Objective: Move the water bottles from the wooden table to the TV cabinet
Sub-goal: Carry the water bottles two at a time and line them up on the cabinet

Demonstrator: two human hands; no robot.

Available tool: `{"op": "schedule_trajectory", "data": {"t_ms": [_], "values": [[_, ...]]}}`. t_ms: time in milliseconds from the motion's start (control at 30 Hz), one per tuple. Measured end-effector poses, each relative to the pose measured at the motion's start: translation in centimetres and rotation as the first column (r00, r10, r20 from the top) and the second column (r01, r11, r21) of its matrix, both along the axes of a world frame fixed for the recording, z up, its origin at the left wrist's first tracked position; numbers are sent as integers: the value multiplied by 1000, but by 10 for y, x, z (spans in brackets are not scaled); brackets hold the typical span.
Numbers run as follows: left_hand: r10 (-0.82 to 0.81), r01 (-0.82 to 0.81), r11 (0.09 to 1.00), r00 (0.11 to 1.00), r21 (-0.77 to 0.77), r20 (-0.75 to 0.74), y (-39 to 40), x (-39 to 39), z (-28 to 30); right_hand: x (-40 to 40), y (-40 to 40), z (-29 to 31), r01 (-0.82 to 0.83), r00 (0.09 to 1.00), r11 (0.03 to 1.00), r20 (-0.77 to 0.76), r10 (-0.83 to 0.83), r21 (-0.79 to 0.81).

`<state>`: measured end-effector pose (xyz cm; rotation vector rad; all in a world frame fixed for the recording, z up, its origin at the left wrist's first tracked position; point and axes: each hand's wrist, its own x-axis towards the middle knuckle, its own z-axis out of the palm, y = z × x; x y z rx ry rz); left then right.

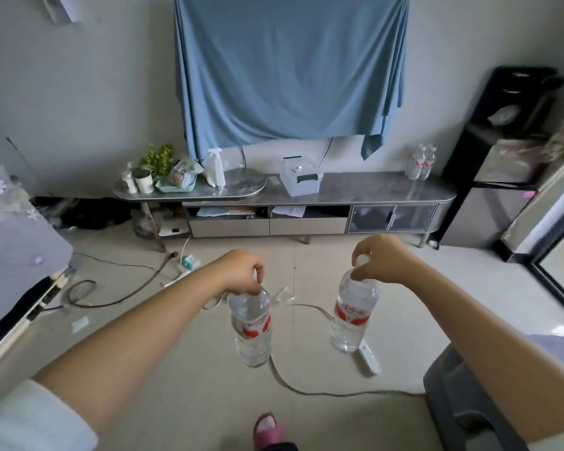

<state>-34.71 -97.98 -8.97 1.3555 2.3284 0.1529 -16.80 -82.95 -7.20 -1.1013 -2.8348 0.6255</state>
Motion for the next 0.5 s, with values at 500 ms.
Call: {"op": "schedule_trajectory", "data": {"t_ms": [500], "values": [[-336,342,940,925,-1,-177,303,-147,13,-125,250,0,215,976,977,-14,-215,-3]]}}
